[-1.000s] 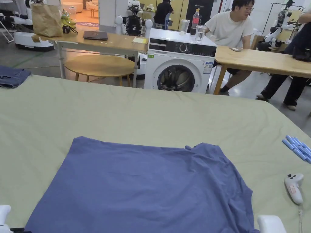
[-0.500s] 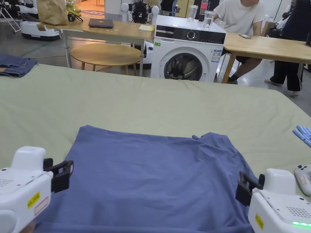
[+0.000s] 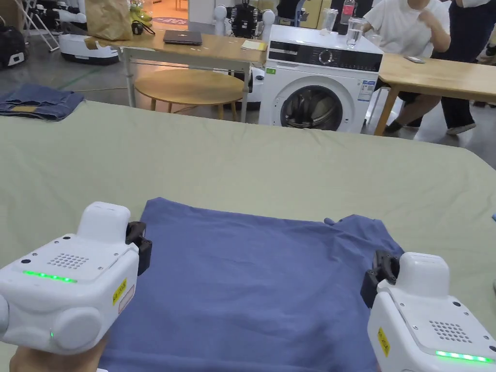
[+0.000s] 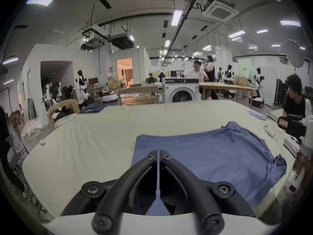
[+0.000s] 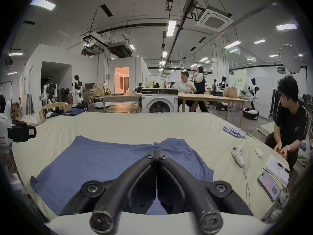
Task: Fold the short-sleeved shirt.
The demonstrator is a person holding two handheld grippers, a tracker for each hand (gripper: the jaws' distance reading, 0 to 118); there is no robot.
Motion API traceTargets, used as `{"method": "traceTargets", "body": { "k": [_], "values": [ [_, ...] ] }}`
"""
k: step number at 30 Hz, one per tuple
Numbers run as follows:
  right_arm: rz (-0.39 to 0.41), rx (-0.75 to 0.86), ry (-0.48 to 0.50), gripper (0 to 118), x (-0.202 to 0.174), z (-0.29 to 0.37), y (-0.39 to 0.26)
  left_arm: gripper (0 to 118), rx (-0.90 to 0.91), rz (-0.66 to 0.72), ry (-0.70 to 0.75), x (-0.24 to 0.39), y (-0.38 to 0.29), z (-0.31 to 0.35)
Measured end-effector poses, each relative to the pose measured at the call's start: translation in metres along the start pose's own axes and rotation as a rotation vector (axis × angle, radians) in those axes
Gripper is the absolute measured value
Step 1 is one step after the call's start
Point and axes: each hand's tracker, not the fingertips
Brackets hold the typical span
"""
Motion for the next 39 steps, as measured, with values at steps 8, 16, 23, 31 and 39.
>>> {"method": "traceTargets", "body": {
  "k": [8, 16, 23, 31, 39],
  "values": [
    [0.015, -0.098, 0.009, 0, 0.01, -0.006, -0.014, 0, -0.388, 0.065, -0.025, -0.061, -0.028, 0.004],
    [0.024, -0.174, 0.011, 0, 0.012, -0.014, -0.026, 59, -0.608, 0.278, -0.05, -0.105, -0.066, -0.004],
    [0.048, -0.229, 0.014, 0, 0.01, -0.014, -0.034, 60, -0.755, 0.232, -0.017, -0.094, -0.109, -0.03],
    [0.047, -0.295, 0.025, 0, 0.021, -0.007, -0.033, 16, -0.706, 0.054, 0.004, -0.063, -0.104, -0.021],
    [0.052, -0.45, -0.005, 43, 0.057, 0.005, -0.009, 2, -0.688, 0.105, -0.052, -0.067, -0.106, -0.016]
  ]
}}
